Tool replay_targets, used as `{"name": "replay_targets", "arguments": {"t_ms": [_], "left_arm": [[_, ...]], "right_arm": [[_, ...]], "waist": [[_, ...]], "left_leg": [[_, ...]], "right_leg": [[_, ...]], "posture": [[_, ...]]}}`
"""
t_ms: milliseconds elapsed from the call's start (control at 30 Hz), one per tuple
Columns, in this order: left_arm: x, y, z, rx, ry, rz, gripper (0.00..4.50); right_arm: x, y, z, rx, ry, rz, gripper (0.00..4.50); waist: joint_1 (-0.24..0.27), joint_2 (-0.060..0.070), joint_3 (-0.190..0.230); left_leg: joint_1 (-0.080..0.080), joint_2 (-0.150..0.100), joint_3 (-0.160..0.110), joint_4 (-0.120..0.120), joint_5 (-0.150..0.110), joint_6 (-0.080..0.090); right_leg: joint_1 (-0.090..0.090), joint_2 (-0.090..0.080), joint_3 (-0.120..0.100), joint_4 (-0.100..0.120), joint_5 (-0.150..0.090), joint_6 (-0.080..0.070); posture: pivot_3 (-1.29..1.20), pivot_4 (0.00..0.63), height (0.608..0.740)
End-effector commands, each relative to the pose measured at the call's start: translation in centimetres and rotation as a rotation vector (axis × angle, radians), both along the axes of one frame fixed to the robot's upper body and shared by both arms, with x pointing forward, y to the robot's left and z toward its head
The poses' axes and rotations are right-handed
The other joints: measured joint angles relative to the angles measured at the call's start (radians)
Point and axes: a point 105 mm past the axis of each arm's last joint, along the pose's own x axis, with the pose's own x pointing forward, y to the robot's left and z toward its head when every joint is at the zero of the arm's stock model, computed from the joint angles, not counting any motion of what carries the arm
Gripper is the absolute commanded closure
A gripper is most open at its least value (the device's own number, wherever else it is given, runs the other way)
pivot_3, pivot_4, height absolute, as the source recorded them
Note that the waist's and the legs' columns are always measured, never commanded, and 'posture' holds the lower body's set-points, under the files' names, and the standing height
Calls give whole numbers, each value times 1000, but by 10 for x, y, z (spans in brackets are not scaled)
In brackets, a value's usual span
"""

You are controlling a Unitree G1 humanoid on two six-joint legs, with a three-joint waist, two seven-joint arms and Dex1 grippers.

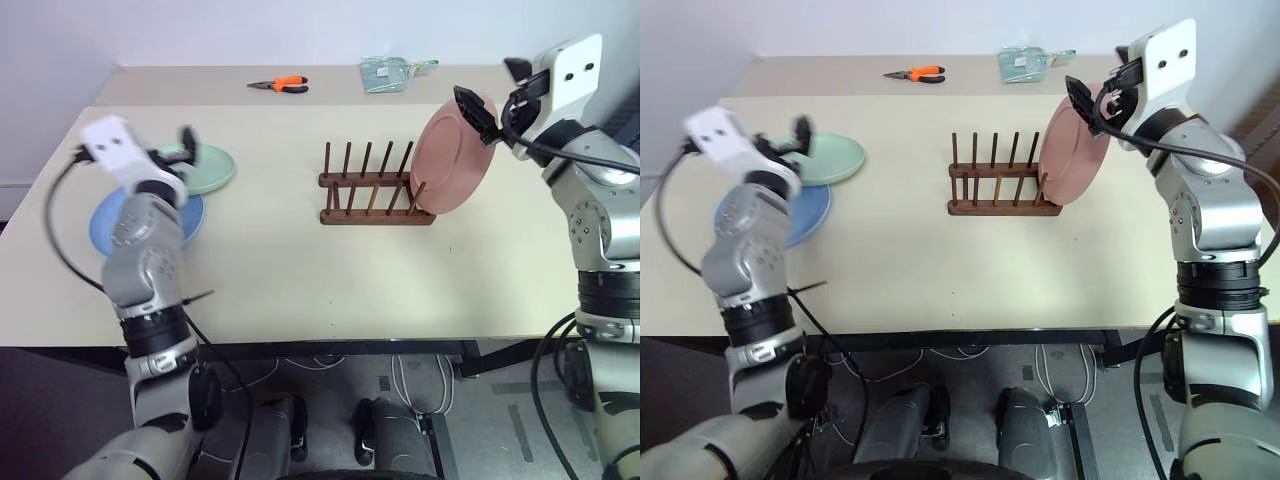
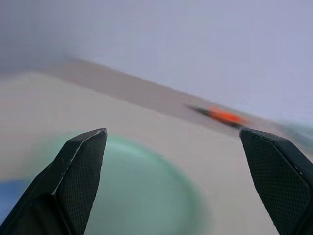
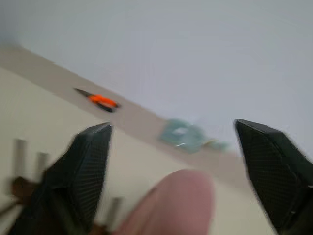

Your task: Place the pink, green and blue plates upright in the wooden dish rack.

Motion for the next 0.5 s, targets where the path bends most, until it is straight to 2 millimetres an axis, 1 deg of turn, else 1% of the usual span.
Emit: {"name": "replay_targets", "arguments": {"t_ms": [33, 100, 167, 233, 300, 333, 367, 400, 500], "left_arm": [[0, 19, -15, -132, 129, 116, 0], [3, 19, -19, -186, 155, 111, 0], [9, 13, -26, -217, 210, 60, 0], [23, 0, -40, -243, 289, -49, 0], [34, -7, -47, -291, 314, -117, 0], [37, -8, -48, -302, 314, -132, 0], [40, -9, -48, -313, 311, -143, 530], [43, -10, -49, -320, 317, -153, 740], [47, -9, -51, -334, 315, -148, 2185]], "right_arm": [[-15, 0, 34, -33, -171, -9, 33], [-19, 5, 38, -34, -188, 27, 33], [-23, 13, 36, -59, -189, 63, 33], [-30, 32, 26, -92, -164, 163, 33], [-38, 50, 12, -116, -125, 253, 33], [-41, 55, 7, -118, -110, 278, 33], [-43, 59, 3, -117, -97, 296, 0], [-44, 62, -2, -118, -83, 308, 0], [-46, 67, -13, -139, -59, 308, 0]], "waist": [[3, 0, 0], [4, -2, 1], [3, -6, 3], [3, -7, 3], [1, -7, 3], [0, -7, 2], [0, -8, 3], [-1, -8, 3], [-3, -8, 3]], "left_leg": [[0, 0, 0, 0, 0, 0], [0, 0, -1, 0, 0, 0], [0, 0, -1, 0, 0, 0], [0, 0, -1, 0, 0, 0], [0, 0, -1, 0, 0, -1], [0, 0, -1, 0, 0, -1], [1, 0, -1, 0, 1, -2], [1, 0, -1, 0, 1, -2], [1, 0, -1, 0, 1, -2]], "right_leg": [[0, 0, 0, 0, 0, 0], [1, 0, -1, 0, 0, 0], [1, 0, -1, 0, 0, 0], [1, 0, -1, 0, 0, 1], [2, 1, -1, 0, 0, 1], [2, 1, -1, 0, 0, 1], [2, 1, -1, 0, 0, 1], [2, 1, -1, 0, 0, 1], [2, 1, -1, 0, 0, 1]], "posture": [[0, 150, 740], [0, 150, 740], [0, 150, 740], [0, 150, 740], [0, 150, 740], [0, 150, 740], [0, 150, 740], [0, 150, 740], [0, 150, 740]]}}
